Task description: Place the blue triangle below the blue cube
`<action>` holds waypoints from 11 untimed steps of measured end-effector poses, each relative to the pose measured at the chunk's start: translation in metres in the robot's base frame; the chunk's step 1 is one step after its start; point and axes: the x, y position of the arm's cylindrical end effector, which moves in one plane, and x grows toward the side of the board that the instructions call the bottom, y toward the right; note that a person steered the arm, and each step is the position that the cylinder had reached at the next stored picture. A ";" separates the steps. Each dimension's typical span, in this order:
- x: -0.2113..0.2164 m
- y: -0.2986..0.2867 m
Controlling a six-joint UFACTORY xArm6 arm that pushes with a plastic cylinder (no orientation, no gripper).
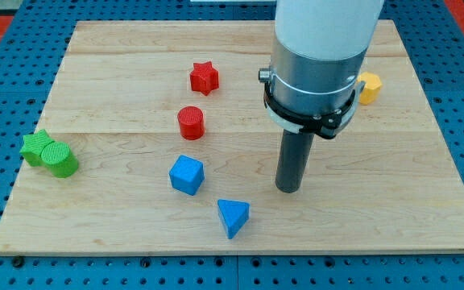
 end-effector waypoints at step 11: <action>0.051 -0.071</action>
